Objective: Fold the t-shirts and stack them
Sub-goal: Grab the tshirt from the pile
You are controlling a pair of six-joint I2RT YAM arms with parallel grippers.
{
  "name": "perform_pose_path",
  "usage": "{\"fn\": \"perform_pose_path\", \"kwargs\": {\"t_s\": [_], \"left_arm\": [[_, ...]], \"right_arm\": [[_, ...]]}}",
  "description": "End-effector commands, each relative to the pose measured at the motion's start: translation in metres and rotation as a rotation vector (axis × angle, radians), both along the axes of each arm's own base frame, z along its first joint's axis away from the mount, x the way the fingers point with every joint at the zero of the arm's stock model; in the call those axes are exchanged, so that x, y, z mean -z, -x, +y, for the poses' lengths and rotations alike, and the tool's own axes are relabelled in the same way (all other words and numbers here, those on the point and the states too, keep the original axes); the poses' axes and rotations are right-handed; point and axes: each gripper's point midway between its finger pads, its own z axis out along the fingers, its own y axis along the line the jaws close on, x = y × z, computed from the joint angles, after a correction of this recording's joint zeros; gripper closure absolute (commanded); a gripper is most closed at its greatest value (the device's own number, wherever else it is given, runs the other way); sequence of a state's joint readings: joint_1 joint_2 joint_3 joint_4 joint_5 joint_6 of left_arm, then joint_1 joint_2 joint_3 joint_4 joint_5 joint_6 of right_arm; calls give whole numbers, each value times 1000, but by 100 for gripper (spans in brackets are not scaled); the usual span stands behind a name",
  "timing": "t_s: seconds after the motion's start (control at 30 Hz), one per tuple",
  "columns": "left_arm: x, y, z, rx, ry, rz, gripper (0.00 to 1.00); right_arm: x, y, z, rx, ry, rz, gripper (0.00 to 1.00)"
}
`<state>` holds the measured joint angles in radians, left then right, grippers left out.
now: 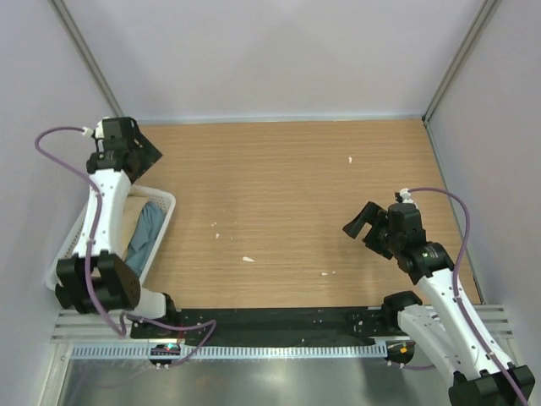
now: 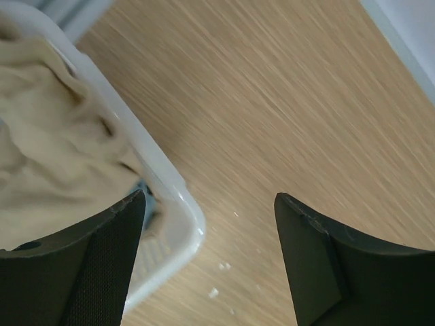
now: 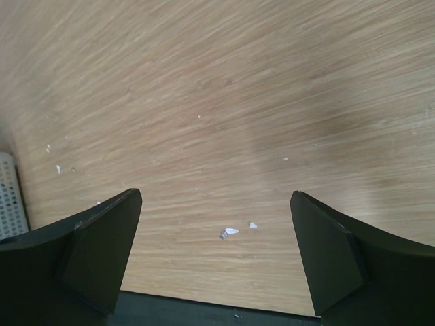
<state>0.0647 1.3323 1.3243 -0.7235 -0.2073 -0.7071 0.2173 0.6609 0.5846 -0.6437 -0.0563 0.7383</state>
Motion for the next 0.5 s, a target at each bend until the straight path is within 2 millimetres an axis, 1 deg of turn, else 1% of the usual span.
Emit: {"fn": "perform_pose_path", "kwargs": {"t_s": [0.0, 0.07, 0.1, 0.13, 0.17, 0.2, 0.23, 0.3, 0.37, 0.4, 0.47], "left_arm": [[48, 5, 57, -27, -89, 291, 23], [52, -1, 69, -41, -98, 318, 21], [61, -4, 72, -42, -110, 350, 19], [63, -3, 77, -55, -128, 369, 19], [61, -4, 82, -64, -151, 379, 19], [68, 1, 90, -89, -184, 439, 19], [66, 2, 95, -104, -202, 453, 19], [72, 12, 105, -140, -234, 519, 21], [81, 9, 106, -129, -237, 530, 25], [84, 9, 106, -126, -238, 535, 31], [86, 9, 107, -130, -237, 544, 41]], "right_arm": [[-17, 0, 2, -90, 68, -29, 2], [-16, 4, 3, -108, 83, 4, 2], [-15, 6, 3, -127, 92, 13, 2], [-14, 8, 4, -140, 95, 22, 2], [-15, 9, 5, -153, 101, 28, 2], [-14, 11, 4, -160, 112, 34, 3], [-15, 12, 4, -163, 114, 33, 3], [-16, 14, 3, -168, 117, 34, 3], [-17, 14, 5, -174, 110, 25, 3], [-17, 14, 5, -175, 109, 25, 3], [-17, 14, 6, -179, 112, 24, 3]]}}
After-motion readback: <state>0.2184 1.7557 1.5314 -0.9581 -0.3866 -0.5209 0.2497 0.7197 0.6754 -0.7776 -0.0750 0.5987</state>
